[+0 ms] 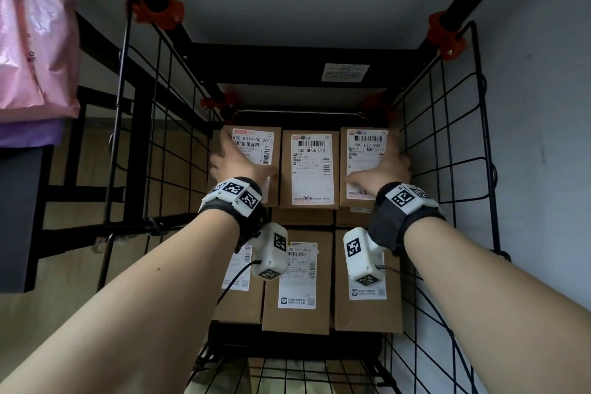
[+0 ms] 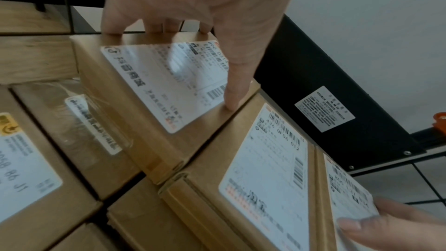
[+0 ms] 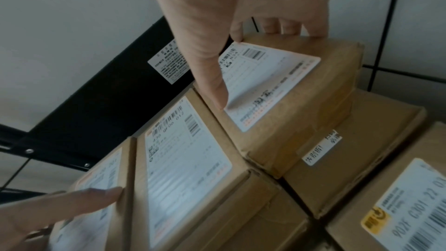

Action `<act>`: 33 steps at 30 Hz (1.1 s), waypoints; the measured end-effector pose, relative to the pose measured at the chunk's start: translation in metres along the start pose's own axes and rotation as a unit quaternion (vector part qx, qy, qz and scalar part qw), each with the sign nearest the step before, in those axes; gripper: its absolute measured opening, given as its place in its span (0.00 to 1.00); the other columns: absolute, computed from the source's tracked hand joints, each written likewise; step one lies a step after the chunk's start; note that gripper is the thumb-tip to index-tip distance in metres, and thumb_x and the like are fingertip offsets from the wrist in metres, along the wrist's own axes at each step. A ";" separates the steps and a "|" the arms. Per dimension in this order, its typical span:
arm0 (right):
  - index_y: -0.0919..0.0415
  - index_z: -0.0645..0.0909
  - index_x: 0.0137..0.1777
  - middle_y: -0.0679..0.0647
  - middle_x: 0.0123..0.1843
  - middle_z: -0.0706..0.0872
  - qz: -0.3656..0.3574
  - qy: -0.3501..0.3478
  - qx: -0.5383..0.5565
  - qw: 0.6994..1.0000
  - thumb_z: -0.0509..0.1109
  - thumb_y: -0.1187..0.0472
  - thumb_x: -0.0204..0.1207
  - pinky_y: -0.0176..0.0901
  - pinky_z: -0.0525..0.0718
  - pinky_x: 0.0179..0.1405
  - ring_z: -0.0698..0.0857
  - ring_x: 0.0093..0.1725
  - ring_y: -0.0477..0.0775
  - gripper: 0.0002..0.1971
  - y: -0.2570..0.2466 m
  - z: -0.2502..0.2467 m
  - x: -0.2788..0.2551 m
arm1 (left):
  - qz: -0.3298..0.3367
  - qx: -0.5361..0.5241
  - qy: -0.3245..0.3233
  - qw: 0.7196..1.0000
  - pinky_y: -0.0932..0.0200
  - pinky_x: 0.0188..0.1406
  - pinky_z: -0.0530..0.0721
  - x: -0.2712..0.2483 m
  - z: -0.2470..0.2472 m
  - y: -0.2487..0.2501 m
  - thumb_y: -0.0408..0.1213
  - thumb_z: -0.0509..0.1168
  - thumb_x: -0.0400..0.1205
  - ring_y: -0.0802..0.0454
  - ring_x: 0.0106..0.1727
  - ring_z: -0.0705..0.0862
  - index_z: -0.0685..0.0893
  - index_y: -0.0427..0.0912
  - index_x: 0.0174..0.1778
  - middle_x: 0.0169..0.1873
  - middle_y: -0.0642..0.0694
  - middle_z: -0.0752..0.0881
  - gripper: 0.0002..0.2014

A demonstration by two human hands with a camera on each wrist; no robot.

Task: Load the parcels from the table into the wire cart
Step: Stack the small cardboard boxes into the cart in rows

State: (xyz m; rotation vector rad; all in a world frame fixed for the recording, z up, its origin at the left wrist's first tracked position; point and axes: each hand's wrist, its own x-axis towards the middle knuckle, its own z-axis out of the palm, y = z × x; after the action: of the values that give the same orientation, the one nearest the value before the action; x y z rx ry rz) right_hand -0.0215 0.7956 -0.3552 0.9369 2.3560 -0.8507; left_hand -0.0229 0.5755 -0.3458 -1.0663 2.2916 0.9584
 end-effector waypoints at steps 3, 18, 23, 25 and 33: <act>0.42 0.49 0.82 0.59 0.73 0.66 -0.002 -0.003 -0.008 1.000 0.80 0.60 0.62 0.58 0.76 0.69 0.71 0.72 0.65 0.54 -0.001 -0.003 0.001 | -0.005 0.002 -0.005 1.000 0.34 0.75 0.65 0.000 -0.001 -0.001 0.41 0.80 0.68 0.34 0.80 0.59 0.44 0.53 0.84 0.79 0.36 0.59 0.58; 0.46 0.59 0.82 0.59 0.80 0.65 -0.098 -0.001 -0.145 0.985 0.69 0.56 0.72 0.58 0.71 0.74 0.67 0.77 0.64 0.38 -0.037 -0.025 -0.040 | 0.055 0.075 -0.013 0.996 0.38 0.74 0.68 -0.015 -0.048 0.000 0.46 0.72 0.76 0.37 0.77 0.65 0.61 0.44 0.81 0.77 0.36 0.64 0.39; 0.48 0.60 0.82 0.58 0.81 0.65 -0.140 -0.004 -0.169 0.976 0.64 0.58 0.77 0.51 0.70 0.74 0.68 0.77 0.63 0.32 -0.055 -0.040 -0.078 | 0.101 0.107 -0.026 0.989 0.41 0.72 0.72 -0.033 -0.078 0.007 0.45 0.69 0.78 0.37 0.75 0.69 0.64 0.43 0.79 0.75 0.36 0.67 0.35; 0.48 0.61 0.82 0.57 0.81 0.67 -0.154 -0.003 -0.170 0.973 0.62 0.59 0.78 0.49 0.72 0.73 0.70 0.77 0.62 0.31 -0.062 -0.044 -0.098 | 0.125 0.126 -0.034 0.984 0.42 0.71 0.74 -0.042 -0.091 0.008 0.45 0.70 0.78 0.37 0.72 0.71 0.66 0.43 0.78 0.74 0.36 0.68 0.33; 0.49 0.65 0.81 0.56 0.80 0.69 -0.213 0.018 -0.166 0.963 0.61 0.60 0.79 0.50 0.71 0.75 0.70 0.76 0.62 0.29 -0.104 -0.054 -0.216 | 0.231 0.140 -0.035 0.962 0.46 0.69 0.77 -0.097 -0.178 -0.002 0.46 0.69 0.76 0.39 0.68 0.77 0.74 0.45 0.73 0.69 0.38 0.76 0.29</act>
State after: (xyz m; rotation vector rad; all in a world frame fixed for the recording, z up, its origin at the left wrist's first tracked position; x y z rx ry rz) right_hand 0.0356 0.6773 -0.1475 0.3143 2.6669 -0.5580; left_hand 0.0209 0.4901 -0.1675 -0.3796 2.5714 0.7788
